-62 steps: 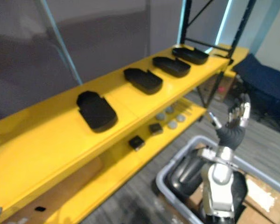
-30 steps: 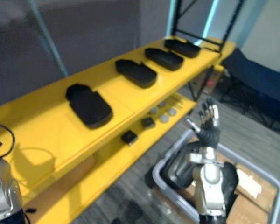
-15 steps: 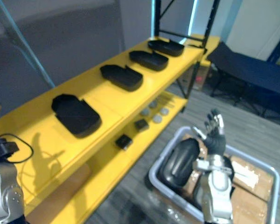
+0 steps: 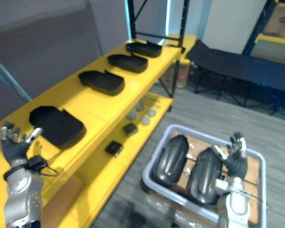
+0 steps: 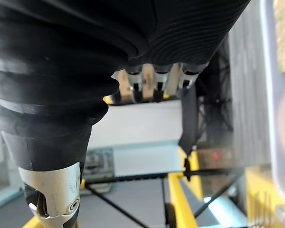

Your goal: Walk over and take plastic housings, then place them on the shelf

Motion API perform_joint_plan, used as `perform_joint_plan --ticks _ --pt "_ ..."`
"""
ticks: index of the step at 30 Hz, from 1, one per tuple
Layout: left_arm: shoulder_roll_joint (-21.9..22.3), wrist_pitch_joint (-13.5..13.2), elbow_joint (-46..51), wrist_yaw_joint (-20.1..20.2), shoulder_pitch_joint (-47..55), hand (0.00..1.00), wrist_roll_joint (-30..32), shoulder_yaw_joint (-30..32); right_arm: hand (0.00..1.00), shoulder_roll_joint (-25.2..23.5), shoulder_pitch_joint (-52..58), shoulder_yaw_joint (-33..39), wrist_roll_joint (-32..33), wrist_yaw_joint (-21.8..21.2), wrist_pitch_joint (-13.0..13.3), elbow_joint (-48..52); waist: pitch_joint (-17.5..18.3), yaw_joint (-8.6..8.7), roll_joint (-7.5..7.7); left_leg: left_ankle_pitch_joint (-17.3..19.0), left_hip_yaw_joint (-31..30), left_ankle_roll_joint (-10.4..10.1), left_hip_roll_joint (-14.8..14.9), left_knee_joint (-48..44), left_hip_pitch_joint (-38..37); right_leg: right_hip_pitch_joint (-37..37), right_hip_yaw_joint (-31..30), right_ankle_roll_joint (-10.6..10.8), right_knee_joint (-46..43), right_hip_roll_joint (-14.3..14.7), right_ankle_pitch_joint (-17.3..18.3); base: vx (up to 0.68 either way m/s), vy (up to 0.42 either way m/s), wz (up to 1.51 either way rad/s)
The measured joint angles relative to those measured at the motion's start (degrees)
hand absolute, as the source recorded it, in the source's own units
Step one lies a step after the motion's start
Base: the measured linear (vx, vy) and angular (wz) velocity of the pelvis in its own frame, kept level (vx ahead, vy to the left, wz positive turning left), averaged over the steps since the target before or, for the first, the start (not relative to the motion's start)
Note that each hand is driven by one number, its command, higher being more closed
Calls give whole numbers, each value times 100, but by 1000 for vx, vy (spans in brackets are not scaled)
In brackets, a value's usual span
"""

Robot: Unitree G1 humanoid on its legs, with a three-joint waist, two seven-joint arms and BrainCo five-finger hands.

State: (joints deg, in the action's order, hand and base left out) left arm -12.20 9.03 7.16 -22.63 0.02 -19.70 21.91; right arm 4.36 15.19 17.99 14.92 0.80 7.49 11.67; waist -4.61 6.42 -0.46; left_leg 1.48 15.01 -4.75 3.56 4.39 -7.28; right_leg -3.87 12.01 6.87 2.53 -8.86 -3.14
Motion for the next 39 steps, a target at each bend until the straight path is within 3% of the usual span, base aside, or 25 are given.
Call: perform_joint_plan --ticks 3,9,11,16,18,23,29,35,39 --pt "100 144 -517 -364 -210 0 3 -263 0 -2 18 -200 -2 -82 0 -1 -35 63 -35 59 145 -13 14 -10 -78 -2 -159 -1 1 22 -10 6 9 -25" --pt "160 143 -941 -1148 -584 0 226 -461 0 -40 155 -432 -4 -88 0 -9 -107 183 0 86 282 -3 9 -12 -83 84 -296 2 3 32 -33 5 6 -12" --pt "158 -20 -1135 -1687 -775 0 295 -462 0 -76 167 -477 -4 -75 3 -13 -177 220 15 86 288 -3 7 -14 -99 84 -314 3 3 31 -38 0 0 0" --pt "213 -558 -1174 -2493 -812 0 602 -441 0 -176 324 -512 -5 -56 45 -29 -266 237 41 95 304 4 9 -10 -135 70 -346 4 3 36 -40 5 1 -3" --pt "331 -784 -1016 -2795 -810 0 1076 -374 0 -212 417 -658 -7 -51 117 -98 -291 232 56 124 338 3 6 -15 -173 47 -396 7 3 35 -41 2 12 -8" --pt "426 -1006 -497 -3110 -810 0 1596 -273 0 -283 538 -749 -7 -24 160 -99 -316 231 39 147 342 18 -6 -14 -175 19 -406 9 4 19 -42 0 3 -1" --pt "425 -1074 137 -3240 -789 0 2010 -229 0 -292 614 -856 -9 54 163 -98 -320 221 38 146 311 18 -9 -10 -185 -9 -389 9 5 17 -42 3 0 1" --pt "399 -1414 925 -3317 -761 0 2260 -168 0 -296 613 -956 -22 73 163 -97 -318 214 35 146 281 18 -9 -7 -180 -24 -319 9 7 10 -42 0 0 1" --pt "305 -1666 1726 -2965 -769 0 2458 -247 0 -295 589 -1245 -142 195 163 -96 -307 189 18 146 275 18 -11 -2 -175 -24 -296 8 7 6 -42 0 0 0"
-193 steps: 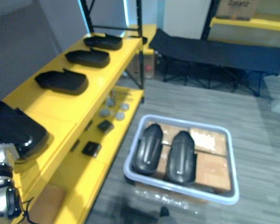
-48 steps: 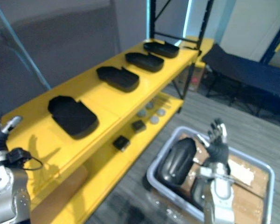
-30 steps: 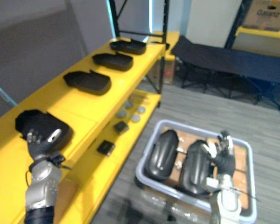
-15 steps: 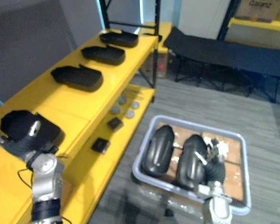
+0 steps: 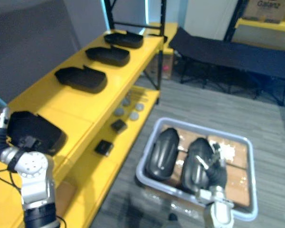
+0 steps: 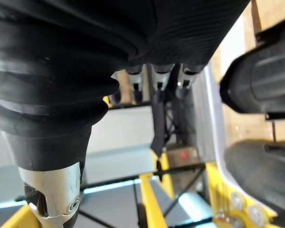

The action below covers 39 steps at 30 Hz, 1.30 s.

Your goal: Walk over and take plastic housings, then place them on the shelf

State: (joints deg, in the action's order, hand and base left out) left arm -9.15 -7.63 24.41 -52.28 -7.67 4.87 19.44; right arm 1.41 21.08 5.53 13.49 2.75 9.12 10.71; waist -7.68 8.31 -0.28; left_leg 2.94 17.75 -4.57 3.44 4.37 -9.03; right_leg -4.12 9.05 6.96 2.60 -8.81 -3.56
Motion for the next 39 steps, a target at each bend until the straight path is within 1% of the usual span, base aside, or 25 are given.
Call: perform_joint_plan --ticks 1,2,3,4,5,7,8,10,12,13,19,21,23,24,26,27,28,31,32,34,35,37,38,39 --pt "-6 -2 24 29 0 0 12 -6 0 0 -1 -6 -3 2 0 0 0 -1 -1 0 0 0 0 0 0 0 1 0 0 0 0 0 0 0" --pt "-156 -33 315 461 2 0 33 -97 0 4 -13 -88 -79 46 0 1 3 -22 -4 0 0 0 -5 0 3 0 9 0 0 -1 0 0 0 0" --pt "-314 -61 477 790 4 0 38 -170 0 6 -23 -114 -88 90 -1 1 8 -38 -11 0 -1 0 -5 0 4 1 12 0 0 -1 0 0 0 0" --pt "-395 -90 543 976 12 0 38 -224 0 10 -29 -113 -88 101 -2 1 13 -48 -17 0 -1 0 -6 0 5 2 15 0 0 -2 0 0 0 0" --pt "-576 -163 691 1438 80 0 43 -295 0 38 -76 -108 -86 111 -3 1 31 -55 -42 0 0 0 -7 2 5 3 18 0 0 -6 0 0 0 0" --pt "-747 -213 760 1788 125 0 26 -340 0 74 -142 -106 -83 112 -3 1 51 -59 -71 0 0 1 -6 2 6 5 19 0 0 -8 0 0 0 0" --pt "-848 -237 775 2083 147 0 -48 -362 0 95 -174 -106 -82 111 -3 1 73 -76 -94 0 0 1 -6 2 8 6 22 0 0 -7 0 0 0 0" --pt "-911 -237 777 2396 264 0 -54 -418 0 123 -200 -105 -81 108 0 1 121 -107 -130 0 0 1 -2 3 10 6 23 0 7 -6 0 0 0 0" --pt "-910 -255 778 2586 429 0 -135 -445 0 136 -257 -106 -78 108 32 2 151 -121 -143 0 0 0 2 1 12 5 23 0 12 -6 0 0 0 0" --pt "-887 -681 1047 3571 1219 0 -277 -451 0 151 -388 -100 49 109 225 218 406 -158 -2 -1 -18 2 4 -5 14 -3 37 0 13 -17 0 0 0 0" --pt "-840 -684 1043 3586 1293 0 -273 -447 0 154 -391 -44 50 108 225 237 406 -164 -2 -2 -68 3 3 -20 51 0 72 0 14 -24 0 1 -1 4" --pt "-766 -685 1035 3677 1458 0 -266 -444 0 159 -394 101 50 114 226 266 399 -156 5 -1 -169 5 -4 -84 138 7 170 0 24 -40 0 -2 -10 21" --pt "-675 -686 1017 3762 1734 0 -253 -401 0 182 -431 255 50 125 226 280 394 -217 -1 -1 -203 4 -18 -115 196 18 189 1 52 -35 0 -3 -11 10" --pt "-573 -688 975 3815 1889 0 -247 -371 0 196 -466 350 54 141 226 317 373 -279 -13 0 -218 5 -18 -148 208 17 193 11 88 -35 -7 -2 -18 4" --pt "-447 -691 906 4006 2080 0 -223 -250 0 238 -551 459 141 151 226 470 253 -343 -68 28 -237 19 -11 -234 246 11 195 13 98 -34 -11 -27 -14 3" --pt "-377 -690 887 4259 2230 0 -221 -145 0 272 -637 497 146 155 226 535 210 -364 -124 55 -261 28 -11 -311 327 44 198 15 108 -40 -22 -49 -5 1" --pt "-392 -684 852 4610 2343 0 -205 -142 0 286 -675 584 141 166 226 610 145 -434 -185 57 -256 29 -12 -310 329 69 186 15 116 -39 -30 -38 -2 -4" --pt "-409 -603 826 5529 2621 0 -214 -146 0 330 -836 622 140 214 218 634 63 -491 -270 63 -198 23 -8 -306 338 96 144 21 187 -24 -65 -1 -4 -9" --pt "-413 -585 793 5676 2622 0 -222 -149 0 337 -861 624 140 217 212 634 53 -492 -277 65 -194 22 -6 -305 338 99 138 21 187 -21 -65 20 -8 -8" --pt "-532 -425 737 6186 2618 0 -422 -154 0 389 -874 625 144 208 177 634 30 -504 -279 91 -175 14 6 -314 337 110 116 21 186 -9 -66 35 -5 -6" --pt "-641 -392 734 6351 2614 100 -552 -161 0 420 -874 628 145 200 176 634 -1 -505 -272 106 -173 19 6 -331 338 109 110 21 185 -10 -66 36 2 -6" --pt "-804 -316 733 6632 2604 100 -798 -160 0 462 -867 641 145 187 170 634 -55 -507 -251 150 -162 29 5 -399 365 107 68 25 185 -16 -71 34 11 -6" --pt "-860 -223 733 6797 2594 100 -961 -163 0 465 -857 663 145 161 170 634 -61 -507 -242 163 -163 34 2 -415 387 119 58 26 184 -22 -75 38 14 -3" --pt "-865 -192 725 6872 2577 100 -967 -161 0 468 -849 669 145 143 170 634 -65 -507 -236 175 -166 45 0 -432 398 122 58 27 184 -25 -77 39 14 0"
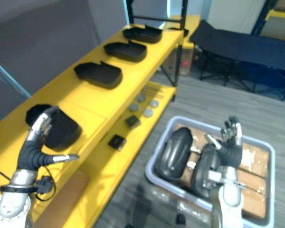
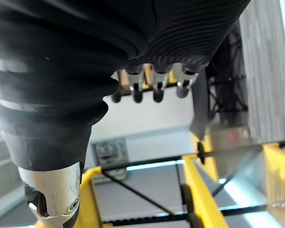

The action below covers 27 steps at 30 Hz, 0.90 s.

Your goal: Walk over and take plastic housings, then place them on the shelf

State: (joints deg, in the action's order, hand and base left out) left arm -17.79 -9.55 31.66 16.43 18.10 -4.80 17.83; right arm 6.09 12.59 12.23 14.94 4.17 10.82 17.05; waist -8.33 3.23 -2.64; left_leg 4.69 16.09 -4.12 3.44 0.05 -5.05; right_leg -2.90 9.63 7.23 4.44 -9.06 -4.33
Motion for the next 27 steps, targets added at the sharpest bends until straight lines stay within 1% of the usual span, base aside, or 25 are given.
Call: perform_joint_plan --ticks 3,5,6,8,11,12,13,14,15,17,20,23,26,27 --pt "-1 216 -88 312 -6 100 -209 -28 0 30 3 -7 3 -53 0 0 -13 -22 10 54 -10 6 1 -53 8 -16 -3 0 0 -8 0 21 7 0" --pt "-5 266 -164 408 4 100 -247 -72 0 50 5 -7 8 -56 -6 -1 -14 -49 9 63 -10 8 -2 -55 7 -16 -3 0 -1 -12 0 0 0 0" --pt "-18 344 -169 463 13 100 -408 -90 0 58 10 -6 10 -59 -14 -1 -15 -67 10 65 -10 9 -3 -55 7 -17 -2 0 0 -14 0 0 0 0" --pt "-67 431 -176 495 18 100 -439 -107 0 65 11 -8 10 -79 -17 -1 -24 -73 2 69 -11 9 -5 -60 4 -25 -1 0 0 -17 0 0 0 0" --pt "-203 602 -288 501 98 100 -691 -150 0 84 51 -9 12 -179 -53 -1 -39 -73 -21 70 -12 9 -9 -66 4 -25 -2 0 0 -21 1 0 0 0" --pt "-206 708 -369 498 142 100 -871 -190 0 84 117 -11 10 -185 -64 -3 -42 -73 -26 71 -12 8 -9 -67 5 -24 -2 1 0 -21 2 0 0 0" --pt "-206 764 -443 493 186 100 -891 -262 0 84 182 -14 10 -189 -65 -3 -43 -74 -29 71 -12 8 -9 -67 5 -21 -2 1 0 -21 3 0 0 0" --pt "-203 887 -522 477 216 100 -893 -335 0 84 243 -21 9 -201 -65 -3 -43 -74 -28 71 -9 8 -8 -68 5 -18 -5 1 0 -21 3 0 0 0" --pt "-200 919 -587 470 218 100 -893 -352 0 84 262 -25 9 -204 -65 -3 -43 -73 -28 71 -7 8 -8 -68 5 -16 -7 1 0 -21 3 0 0 0" --pt "-194 1051 -777 401 216 100 -893 -361 0 85 300 -27 9 -208 -65 -4 -44 -67 -27 71 3 8 -9 -69 5 -8 -12 1 1 -20 3 0 0 0" --pt "-163 1230 -1090 127 207 100 -897 -578 0 87 367 -81 9 -208 -65 -13 -47 -60 -23 71 9 8 -10 -69 6 1 -19 1 1 -19 3 0 0 0" --pt "16 1389 -1310 -106 177 100 -1043 -789 0 88 429 -212 9 -207 -65 -28 -57 -54 -9 71 14 8 -10 -68 8 9 -24 1 1 -19 2 0 0 0" --pt "287 1563 -1538 -437 111 100 -1147 -1096 0 84 474 -386 4 -200 -65 -90 -89 -47 24 71 18 7 -9 -68 8 15 -31 1 1 -17 2 0 0 0" --pt "336 1579 -1586 -514 100 100 -1208 -1169 0 81 481 -413 4 -199 -65 -110 -91 -45 27 72 20 7 -9 -68 8 17 -32 1 1 -17 2 0 0 0"
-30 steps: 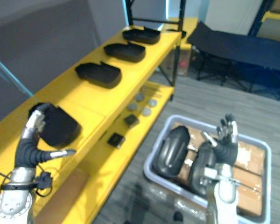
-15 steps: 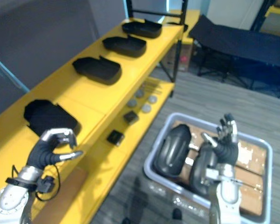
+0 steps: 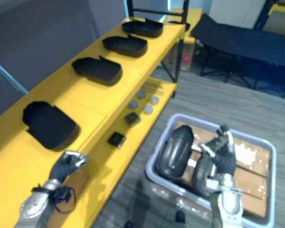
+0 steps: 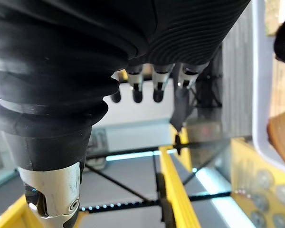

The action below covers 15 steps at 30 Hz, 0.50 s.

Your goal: Walk over and take plastic housings, then place them on the shelf

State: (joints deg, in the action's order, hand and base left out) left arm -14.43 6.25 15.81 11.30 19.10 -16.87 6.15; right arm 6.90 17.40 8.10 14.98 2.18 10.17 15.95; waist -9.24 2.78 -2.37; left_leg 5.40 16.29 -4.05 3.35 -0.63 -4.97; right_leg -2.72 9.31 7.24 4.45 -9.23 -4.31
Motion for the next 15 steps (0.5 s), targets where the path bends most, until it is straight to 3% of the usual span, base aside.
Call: perform_joint_plan --ticks 5,8,15 --pt "471 10 -256 -691 -135 100 -120 -354 0 -54 49 -317 -8 42 1 -162 -16 77 25 2 8 -3 6 1 0 5 -8 0 0 8 0 0 0 0" --pt "514 -16 -328 -945 -260 100 -113 -507 0 -81 79 -405 -12 45 5 -178 -17 104 26 3 11 -5 10 0 -6 -8 -12 0 -1 11 0 0 0 0" --pt "613 -566 -327 -1489 -501 100 -112 -528 0 -132 149 -586 -14 186 14 -387 -63 112 103 27 55 -31 19 2 -86 -59 -54 0 -2 20 -1 -1 2 -3"
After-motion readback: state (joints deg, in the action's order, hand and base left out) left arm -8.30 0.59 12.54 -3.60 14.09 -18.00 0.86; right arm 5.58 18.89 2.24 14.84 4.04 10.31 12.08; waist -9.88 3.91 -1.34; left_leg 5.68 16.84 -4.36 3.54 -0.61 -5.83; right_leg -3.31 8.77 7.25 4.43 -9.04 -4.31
